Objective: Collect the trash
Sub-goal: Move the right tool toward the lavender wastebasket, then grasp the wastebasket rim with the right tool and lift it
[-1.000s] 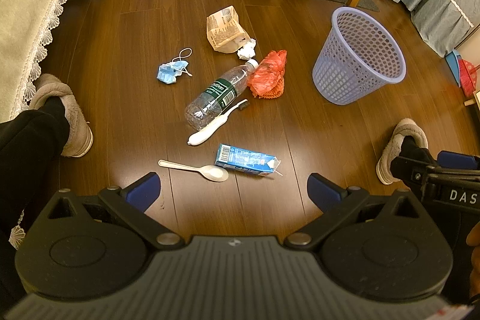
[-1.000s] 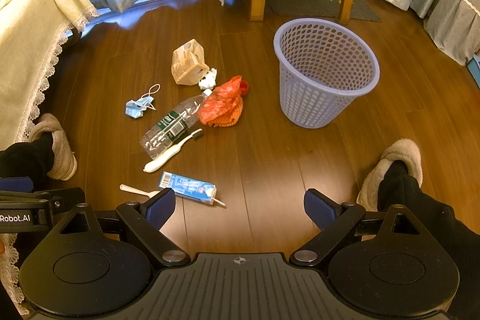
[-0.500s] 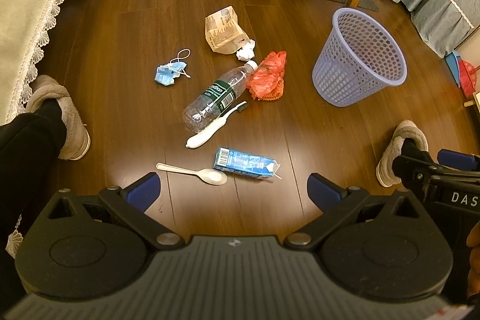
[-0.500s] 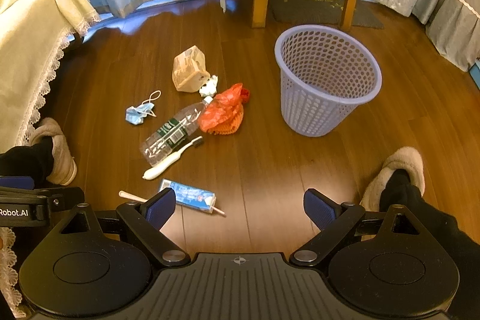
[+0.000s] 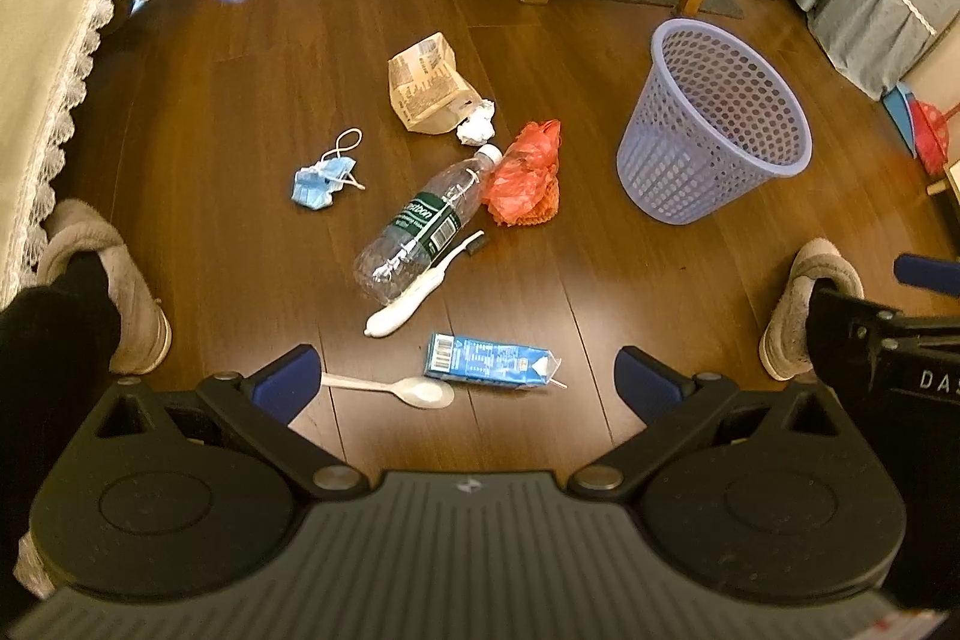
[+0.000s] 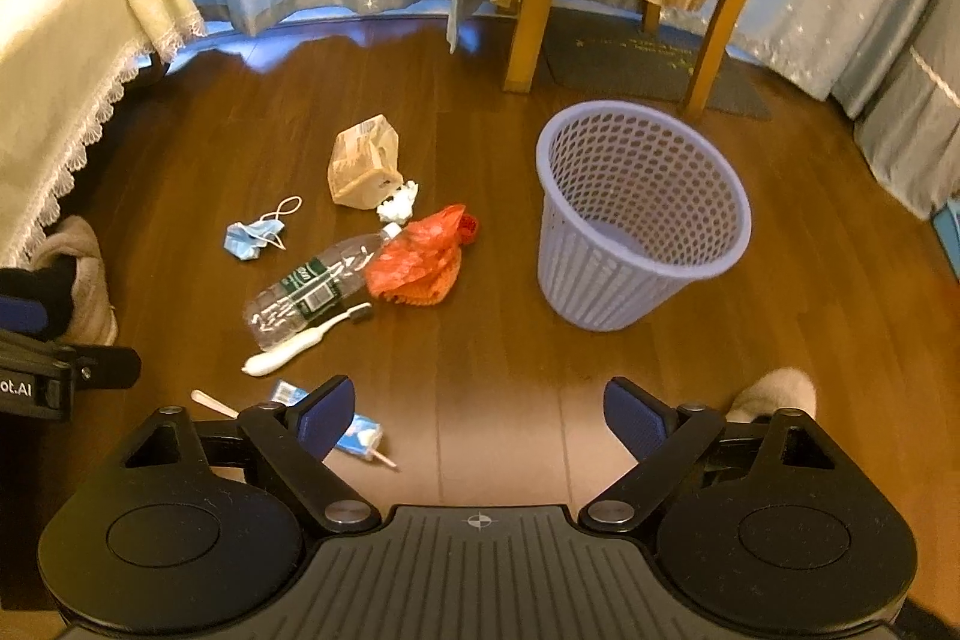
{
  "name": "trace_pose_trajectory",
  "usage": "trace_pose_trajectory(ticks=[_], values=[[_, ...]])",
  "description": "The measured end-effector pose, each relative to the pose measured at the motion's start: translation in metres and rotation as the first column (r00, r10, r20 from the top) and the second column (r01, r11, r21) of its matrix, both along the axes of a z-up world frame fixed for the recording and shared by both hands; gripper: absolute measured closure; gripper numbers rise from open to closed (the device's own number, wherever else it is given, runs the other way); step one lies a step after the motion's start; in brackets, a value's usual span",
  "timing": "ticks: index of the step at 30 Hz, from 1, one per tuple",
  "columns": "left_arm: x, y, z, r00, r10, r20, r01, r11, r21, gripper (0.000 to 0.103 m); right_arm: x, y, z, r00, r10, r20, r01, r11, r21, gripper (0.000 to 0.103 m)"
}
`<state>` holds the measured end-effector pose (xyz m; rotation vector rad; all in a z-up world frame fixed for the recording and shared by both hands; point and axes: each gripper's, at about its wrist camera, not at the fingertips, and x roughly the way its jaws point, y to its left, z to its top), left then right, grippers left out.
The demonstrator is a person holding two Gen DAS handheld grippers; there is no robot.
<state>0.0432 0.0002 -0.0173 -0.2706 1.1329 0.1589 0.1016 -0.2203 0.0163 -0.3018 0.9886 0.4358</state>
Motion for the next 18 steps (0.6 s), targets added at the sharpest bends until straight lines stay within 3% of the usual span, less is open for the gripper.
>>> trace_pose_trajectory(ticks=[10, 18], values=[[0.034, 0.003, -0.009, 0.996, -0.081, 0.021, 0.08, 0.996, 0.048, 0.001, 0.032, -0.001, -0.007, 0.997, 0.066, 0.05, -0.065, 0.997, -0.034, 0.027], [0.065, 0.003, -0.021, 0.982, -0.186, 0.01, 0.184, 0.978, 0.102, 0.001, 0.078, -0.002, -0.03, 0.983, 0.151, 0.102, -0.139, 0.983, -0.12, 0.038]])
